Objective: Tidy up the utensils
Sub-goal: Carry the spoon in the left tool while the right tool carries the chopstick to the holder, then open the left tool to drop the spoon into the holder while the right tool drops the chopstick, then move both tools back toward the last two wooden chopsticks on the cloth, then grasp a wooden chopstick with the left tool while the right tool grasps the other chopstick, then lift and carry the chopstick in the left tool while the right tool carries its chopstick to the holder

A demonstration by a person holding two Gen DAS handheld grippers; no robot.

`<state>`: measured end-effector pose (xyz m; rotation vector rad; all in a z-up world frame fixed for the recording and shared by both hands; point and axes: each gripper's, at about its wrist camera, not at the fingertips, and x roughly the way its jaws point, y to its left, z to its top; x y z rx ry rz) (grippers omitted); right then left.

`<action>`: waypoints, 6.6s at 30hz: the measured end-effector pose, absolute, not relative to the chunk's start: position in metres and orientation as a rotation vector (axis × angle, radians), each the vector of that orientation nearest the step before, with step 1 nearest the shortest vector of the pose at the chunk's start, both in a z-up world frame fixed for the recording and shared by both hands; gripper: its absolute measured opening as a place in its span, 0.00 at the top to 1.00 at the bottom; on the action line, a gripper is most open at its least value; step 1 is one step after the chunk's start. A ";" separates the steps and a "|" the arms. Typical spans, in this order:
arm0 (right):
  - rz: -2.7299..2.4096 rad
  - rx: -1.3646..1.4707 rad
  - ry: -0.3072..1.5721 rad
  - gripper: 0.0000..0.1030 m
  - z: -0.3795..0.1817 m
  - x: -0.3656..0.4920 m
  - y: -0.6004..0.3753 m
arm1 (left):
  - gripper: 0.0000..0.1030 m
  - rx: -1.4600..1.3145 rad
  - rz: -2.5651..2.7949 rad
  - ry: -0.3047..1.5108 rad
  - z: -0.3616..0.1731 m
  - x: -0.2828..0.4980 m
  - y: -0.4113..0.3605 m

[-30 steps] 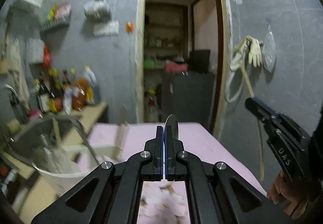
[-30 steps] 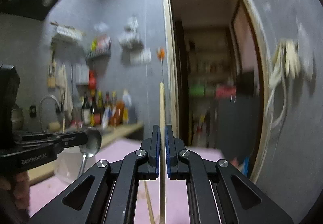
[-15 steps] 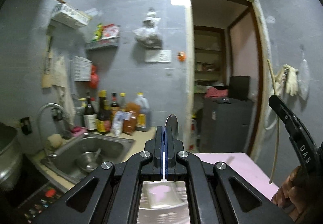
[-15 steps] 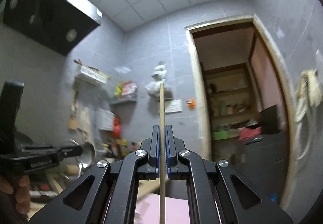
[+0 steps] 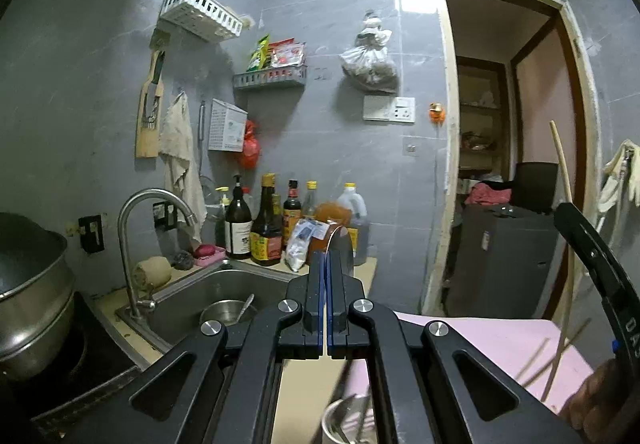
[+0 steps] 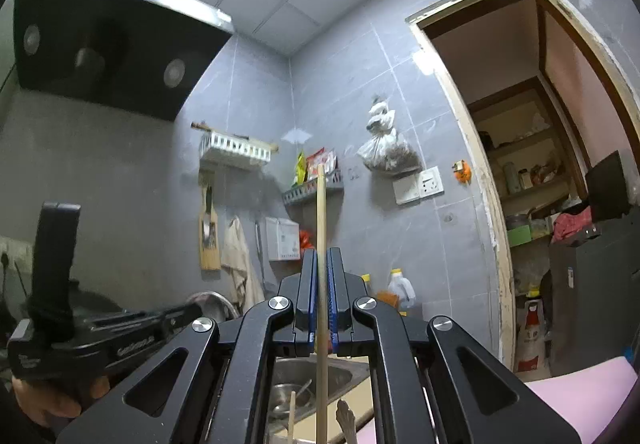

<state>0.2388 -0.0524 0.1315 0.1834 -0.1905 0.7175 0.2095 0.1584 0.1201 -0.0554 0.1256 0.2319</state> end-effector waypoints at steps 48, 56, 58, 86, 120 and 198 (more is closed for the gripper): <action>0.688 0.061 -0.131 0.70 0.113 0.240 -0.038 | 0.76 -0.188 -0.016 0.223 0.095 0.212 0.160; 0.735 0.072 -0.179 0.49 0.138 0.219 -0.061 | 0.57 -0.226 -0.013 0.196 0.116 0.199 0.152; 0.735 0.080 -0.185 0.45 0.143 0.215 -0.068 | 0.54 -0.225 -0.009 0.194 0.119 0.196 0.149; 0.337 -0.066 -0.067 0.00 0.117 0.183 -0.235 | 0.05 -0.148 -0.179 0.214 0.095 0.175 0.012; 0.572 -0.276 0.782 0.68 -0.013 0.222 -0.231 | 0.05 -0.055 -0.250 0.745 -0.021 0.210 -0.043; 0.400 0.054 -0.042 0.95 0.121 0.179 -0.194 | 0.98 -0.111 -0.291 0.209 0.112 0.185 -0.023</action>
